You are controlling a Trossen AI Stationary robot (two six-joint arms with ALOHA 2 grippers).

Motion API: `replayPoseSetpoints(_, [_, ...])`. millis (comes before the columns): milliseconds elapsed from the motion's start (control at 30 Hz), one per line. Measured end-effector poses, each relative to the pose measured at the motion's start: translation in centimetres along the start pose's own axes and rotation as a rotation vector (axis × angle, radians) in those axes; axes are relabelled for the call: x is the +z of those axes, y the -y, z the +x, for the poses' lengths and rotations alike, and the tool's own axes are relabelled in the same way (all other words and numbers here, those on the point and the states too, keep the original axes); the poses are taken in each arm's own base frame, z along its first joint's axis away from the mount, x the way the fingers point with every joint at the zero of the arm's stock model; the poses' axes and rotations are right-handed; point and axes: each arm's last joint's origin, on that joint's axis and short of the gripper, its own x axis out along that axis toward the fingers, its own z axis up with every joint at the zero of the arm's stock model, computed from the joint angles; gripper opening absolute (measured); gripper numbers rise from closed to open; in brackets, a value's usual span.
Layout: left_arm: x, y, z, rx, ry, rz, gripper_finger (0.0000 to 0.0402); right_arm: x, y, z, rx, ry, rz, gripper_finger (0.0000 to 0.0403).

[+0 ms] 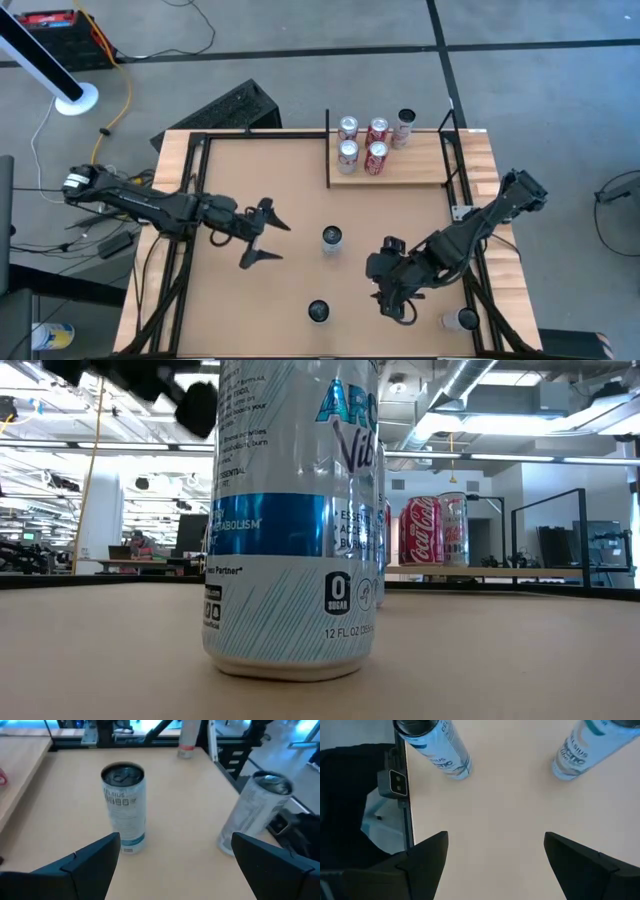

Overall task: Place canned beverage on shelf
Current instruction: Put the white-pink soda can on the shelf aligned with the other white-pink soda can

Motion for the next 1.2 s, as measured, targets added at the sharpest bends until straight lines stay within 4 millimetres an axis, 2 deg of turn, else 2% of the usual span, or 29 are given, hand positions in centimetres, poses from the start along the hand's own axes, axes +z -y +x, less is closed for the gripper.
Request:
replayPoseSetpoints(200, [-0.5,-0.2,2.0,0.026,0.036,-0.019,0.0366,-0.1,0.2,-0.4,-0.022,0.01,-0.007,0.0352])
replayPoseSetpoints(400, [-1.0,-0.5,4.1,0.095,0.091,0.044,0.0366,0.1,0.5,-0.4,-0.133,0.093,-0.068,0.035])
replayPoseSetpoints(667, [-1.9,-1.4,4.9,0.155,0.047,0.036,0.0366,-0.8,1.8,-1.0,-0.283,0.053,-0.083,0.0321])
replayPoseSetpoints(800, [-2.2,-1.5,5.4,0.148,0.041,0.037,0.0366,-0.2,2.4,-0.8,-0.33,0.078,-0.146,0.0318])
replayPoseSetpoints(933, [-2.3,-1.4,5.3,0.14,0.026,0.036,0.0366,-0.2,3.7,-1.0,-0.383,0.011,-0.166,0.0317])
replayPoseSetpoints(1067, [-2.3,-1.4,5.2,0.141,0.029,0.034,0.0366,-1.4,4.6,-2.3,-0.331,-0.135,-0.05,0.0314])
replayPoseSetpoints(1200, [-2.3,-1.5,5.2,0.152,0.025,0.038,0.0366,-2.1,3.8,-2.6,-0.143,-0.308,0.218,0.0312])
